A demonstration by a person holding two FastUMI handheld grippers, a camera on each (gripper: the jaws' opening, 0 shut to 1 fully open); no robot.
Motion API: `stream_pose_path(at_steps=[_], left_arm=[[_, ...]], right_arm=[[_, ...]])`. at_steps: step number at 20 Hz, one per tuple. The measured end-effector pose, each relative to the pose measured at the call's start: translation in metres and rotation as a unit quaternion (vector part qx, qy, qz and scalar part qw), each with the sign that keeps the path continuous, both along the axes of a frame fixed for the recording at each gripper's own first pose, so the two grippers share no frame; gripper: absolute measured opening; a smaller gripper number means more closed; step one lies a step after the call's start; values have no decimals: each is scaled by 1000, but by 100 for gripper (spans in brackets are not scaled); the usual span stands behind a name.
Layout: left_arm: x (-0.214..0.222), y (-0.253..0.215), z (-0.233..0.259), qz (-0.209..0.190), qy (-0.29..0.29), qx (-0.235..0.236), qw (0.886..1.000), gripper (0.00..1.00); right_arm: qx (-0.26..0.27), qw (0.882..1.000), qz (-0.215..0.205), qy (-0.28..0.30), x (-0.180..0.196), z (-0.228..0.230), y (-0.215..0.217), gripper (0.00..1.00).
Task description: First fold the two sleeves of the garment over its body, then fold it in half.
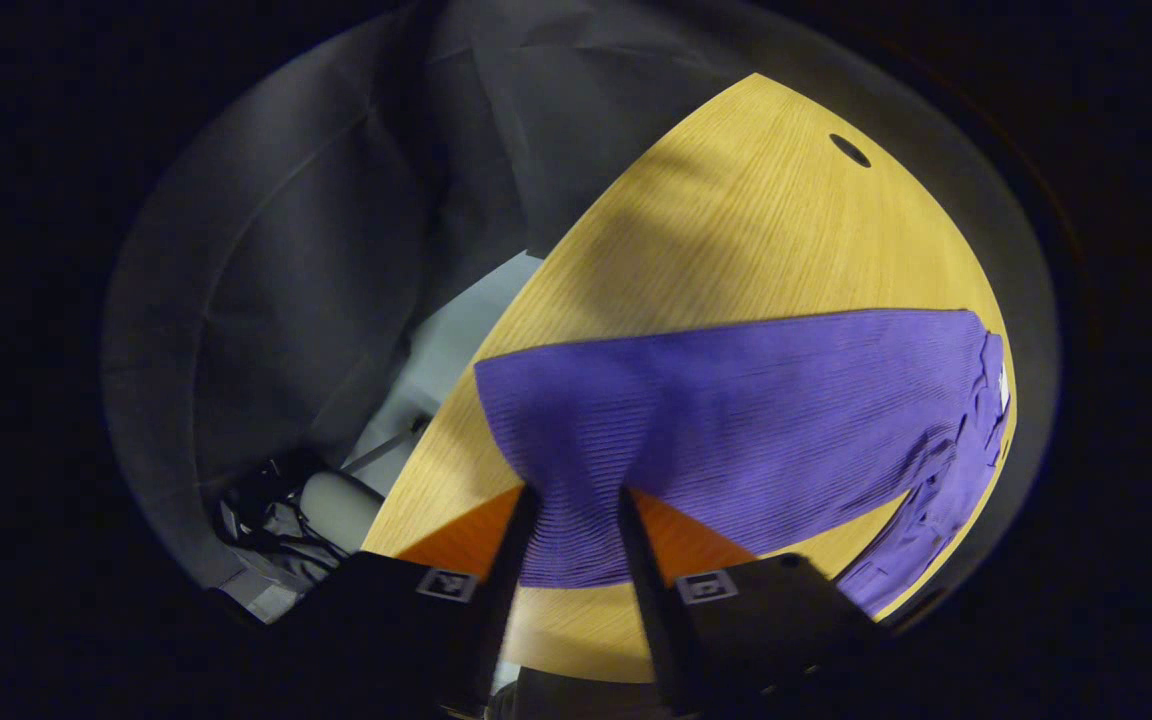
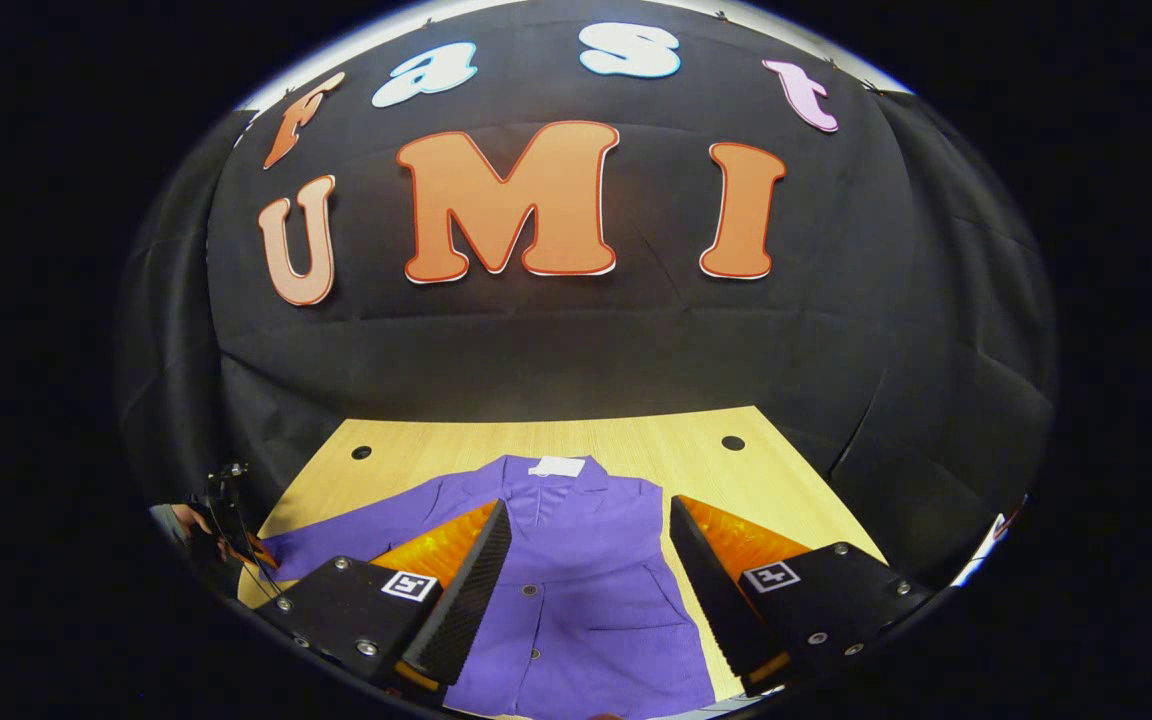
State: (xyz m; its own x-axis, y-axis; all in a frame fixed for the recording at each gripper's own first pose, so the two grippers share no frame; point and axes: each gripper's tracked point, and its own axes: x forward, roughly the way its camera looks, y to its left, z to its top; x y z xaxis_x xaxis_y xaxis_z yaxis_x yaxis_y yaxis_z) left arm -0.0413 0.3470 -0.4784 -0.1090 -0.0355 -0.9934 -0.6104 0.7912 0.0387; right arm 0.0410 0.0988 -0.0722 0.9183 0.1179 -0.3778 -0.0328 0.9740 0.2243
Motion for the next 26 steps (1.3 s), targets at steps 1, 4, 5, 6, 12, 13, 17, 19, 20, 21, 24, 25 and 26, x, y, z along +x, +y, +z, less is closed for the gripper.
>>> stream_pose_path(at_steps=[1, 4, 5, 6, 12, 13, 17, 19, 20, 21, 24, 25, 26], left_arm=[[3, -2, 1, -8, -1, -4, 1000, 43], [8, -11, 0, -13, -13, -19, 1000, 17], [8, -15, 0, -9, -19, -30, 999, 13], [2, -19, 0, -2, -13, -33, 999, 13], [27, -48, 26, -23, -69, -35, 997, 5], [30, -51, 33, -34, -73, -31, 996, 6], [44, -69, 63, -62, -87, -19, 994, 6], [59, -84, 80, -86, -102, -15, 991, 6], [69, -95, 89, -100, -113, -16, 988, 6], [79, -106, 101, -114, -125, -17, 985, 6], [113, -140, 132, -160, -158, -15, 974, 6], [126, -151, 141, -177, -167, -11, 970, 5], [135, -168, 151, -193, -177, -14, 965, 5]], right_arm=[[6, 1000, 0, 0, 1, -1, -2, 95], [23, 1000, -2, 0, 2, -3, -8, 95], [31, 1000, -1, -2, 1, -2, -10, 95], [44, 999, -1, -5, 1, 0, -10, 100], [90, 996, 12, 1, 12, -11, -8, 95], [93, 996, 13, -3, 14, -8, -9, 95], [74, 997, 18, -24, 17, 0, -27, 95], [63, 997, 20, -34, 17, 5, -37, 95], [59, 997, 20, -38, 17, 7, -43, 95], [56, 997, 20, -42, 16, 8, -48, 95], [44, 998, 12, -53, 13, 8, -64, 95], [39, 998, 10, -55, 11, 7, -68, 95], [31, 998, 9, -57, 9, 5, -71, 95]])
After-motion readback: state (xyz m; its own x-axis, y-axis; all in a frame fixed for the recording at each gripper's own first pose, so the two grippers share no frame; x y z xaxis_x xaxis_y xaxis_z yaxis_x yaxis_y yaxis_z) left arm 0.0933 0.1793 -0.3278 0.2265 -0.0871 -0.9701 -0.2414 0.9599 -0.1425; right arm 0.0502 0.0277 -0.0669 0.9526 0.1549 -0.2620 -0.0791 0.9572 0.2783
